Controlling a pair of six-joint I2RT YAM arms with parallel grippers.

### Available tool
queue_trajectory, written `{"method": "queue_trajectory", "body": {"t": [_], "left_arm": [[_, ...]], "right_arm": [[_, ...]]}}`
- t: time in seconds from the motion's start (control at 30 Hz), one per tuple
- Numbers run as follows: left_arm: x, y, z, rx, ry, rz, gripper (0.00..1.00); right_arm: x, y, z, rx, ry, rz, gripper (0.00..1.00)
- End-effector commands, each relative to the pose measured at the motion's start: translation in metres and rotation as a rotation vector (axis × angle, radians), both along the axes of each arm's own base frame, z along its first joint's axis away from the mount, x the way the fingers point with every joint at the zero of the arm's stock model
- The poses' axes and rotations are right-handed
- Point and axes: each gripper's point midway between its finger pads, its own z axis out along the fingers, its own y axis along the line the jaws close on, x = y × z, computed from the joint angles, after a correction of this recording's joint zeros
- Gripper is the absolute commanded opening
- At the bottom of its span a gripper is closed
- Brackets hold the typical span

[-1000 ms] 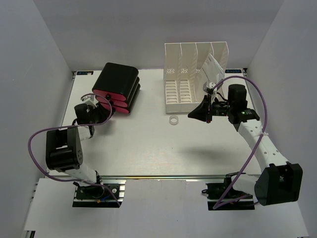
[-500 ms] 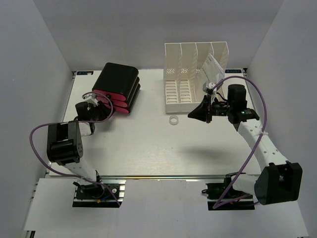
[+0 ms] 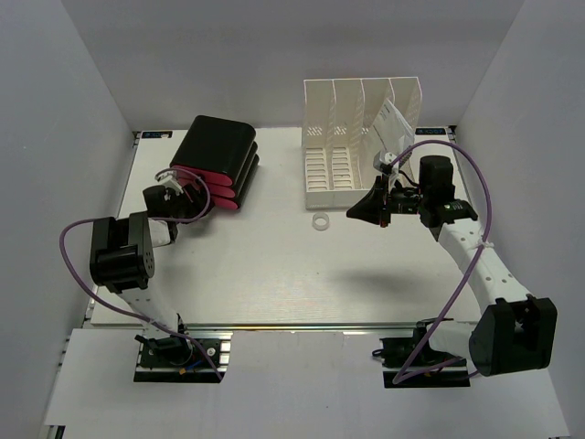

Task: Organize the desk

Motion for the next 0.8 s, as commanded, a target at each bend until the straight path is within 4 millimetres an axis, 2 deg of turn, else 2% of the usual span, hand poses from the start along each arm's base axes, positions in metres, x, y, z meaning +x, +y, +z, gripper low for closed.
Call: {"method": "queue_trajectory", "body": {"t": [0.0, 0.37, 0.77], "left_arm": [[0.0184, 0.0015, 0.0262, 0.002, -0.083, 0.004, 0.66], [0.0246, 0.0005, 0.0253, -0.054, -0.092, 0.036, 0.59], [0.0208, -0.0007, 0.0253, -0.082, -0.085, 0.054, 0.35]], "right_arm": [[-0.001, 0.0007, 0.0051, 0.01, -0.014, 0.024, 0.0], [0.0006, -0.0001, 0.004, 0.004, -0.013, 0.019, 0.0], [0.0016, -0.0009, 0.004, 0.0, -0.018, 0.013, 0.0]]}}
